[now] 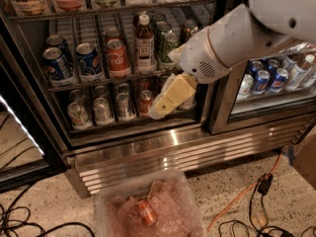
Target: Pick pepsi can from middle shelf of fridge
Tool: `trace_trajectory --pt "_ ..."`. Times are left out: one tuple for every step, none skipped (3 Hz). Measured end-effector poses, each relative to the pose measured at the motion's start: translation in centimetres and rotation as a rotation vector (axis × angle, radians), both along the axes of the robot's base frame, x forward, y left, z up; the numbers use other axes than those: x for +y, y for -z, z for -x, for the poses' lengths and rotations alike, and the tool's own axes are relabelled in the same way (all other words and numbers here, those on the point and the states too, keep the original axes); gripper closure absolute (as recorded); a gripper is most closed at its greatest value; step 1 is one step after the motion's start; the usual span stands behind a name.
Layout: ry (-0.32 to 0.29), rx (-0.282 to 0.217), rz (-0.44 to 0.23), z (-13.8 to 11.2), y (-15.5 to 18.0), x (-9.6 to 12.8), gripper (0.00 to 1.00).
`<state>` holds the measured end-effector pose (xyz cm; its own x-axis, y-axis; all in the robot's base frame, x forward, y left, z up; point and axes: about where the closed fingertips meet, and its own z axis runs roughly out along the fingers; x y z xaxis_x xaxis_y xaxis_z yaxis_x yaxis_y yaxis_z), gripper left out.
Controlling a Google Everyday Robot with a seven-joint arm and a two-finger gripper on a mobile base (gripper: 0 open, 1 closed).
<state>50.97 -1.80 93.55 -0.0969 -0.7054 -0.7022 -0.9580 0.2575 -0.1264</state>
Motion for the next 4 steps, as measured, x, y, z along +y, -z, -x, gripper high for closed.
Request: trace_trajectory --pt "-0.066 -0.052 -0.061 0.3 -0.3 6.3 0.0" --pt "-0.066 -0.052 -0.061 0.3 -0.3 6.3 0.0" --pt "-0.073 -0.037 -0.088 -0.5 0.8 8.1 0.0" --pt "-0.092 0.0 -0.152 -2.1 3.4 11.4 0.0"
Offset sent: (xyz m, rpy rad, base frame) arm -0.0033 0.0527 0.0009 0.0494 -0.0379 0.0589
